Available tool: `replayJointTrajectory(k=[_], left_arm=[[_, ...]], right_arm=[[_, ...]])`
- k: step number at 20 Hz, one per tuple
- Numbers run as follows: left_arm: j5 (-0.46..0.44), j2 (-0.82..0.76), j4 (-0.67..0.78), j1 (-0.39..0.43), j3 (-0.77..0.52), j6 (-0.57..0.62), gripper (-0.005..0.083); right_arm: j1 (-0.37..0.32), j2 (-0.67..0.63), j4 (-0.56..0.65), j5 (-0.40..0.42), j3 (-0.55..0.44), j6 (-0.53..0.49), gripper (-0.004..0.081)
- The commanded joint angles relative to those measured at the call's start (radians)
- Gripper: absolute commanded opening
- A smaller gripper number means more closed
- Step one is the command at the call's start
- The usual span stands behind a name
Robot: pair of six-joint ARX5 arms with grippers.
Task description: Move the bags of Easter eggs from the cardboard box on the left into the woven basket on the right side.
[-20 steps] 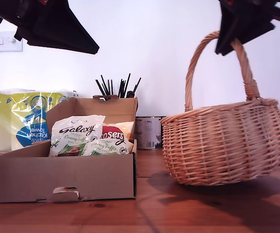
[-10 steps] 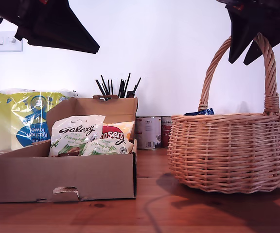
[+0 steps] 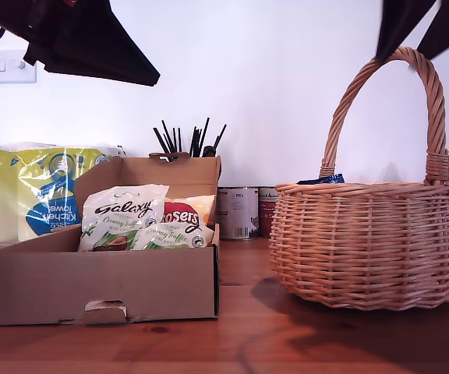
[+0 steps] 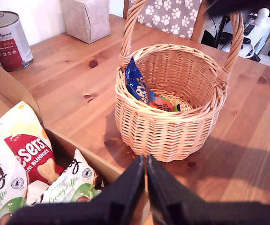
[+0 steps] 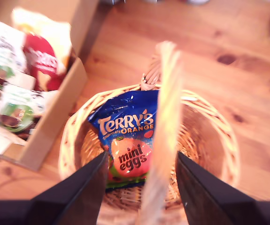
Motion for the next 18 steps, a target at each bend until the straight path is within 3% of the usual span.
replayJointTrajectory(k=[1, 5, 6, 8, 9, 11, 14, 18], left_arm=[[0.004, -0.003, 0.010, -0.002, -0.013, -0.002, -0.0019], [-0.008, -0.003, 0.010, -0.001, -0.013, 0.008, -0.0019], [-0.021, -0.002, 0.010, 0.004, -0.013, 0.025, -0.0019], [-0.050, -0.001, 0.011, 0.031, -0.013, 0.060, -0.0019], [-0.056, 0.004, 0.018, 0.057, -0.013, 0.061, -0.0019], [-0.034, 0.016, 0.074, 0.119, -0.021, 0.062, -0.0019], [0.113, 0.034, 0.193, 0.204, -0.055, 0.119, -0.0019], [0.199, 0.121, 0.184, 0.279, -0.064, 0.210, -0.0016]], right_arm=[[0.002, -0.037, -0.021, 0.000, 0.006, 0.016, 0.0429], [0.002, -0.134, -0.159, -0.001, 0.006, 0.022, 0.0409], [0.002, -0.165, -0.195, -0.005, 0.005, 0.023, 0.0315], [0.002, -0.228, -0.203, -0.011, -0.015, 0.032, 0.0031], [0.002, -0.270, -0.193, -0.008, -0.037, 0.041, -0.0010], [0.002, -0.367, -0.154, 0.033, -0.115, 0.068, -0.0013], [0.002, -0.530, -0.072, 0.067, -0.270, 0.096, -0.0013], [0.002, -0.713, -0.056, 0.074, -0.431, 0.154, -0.0013]])
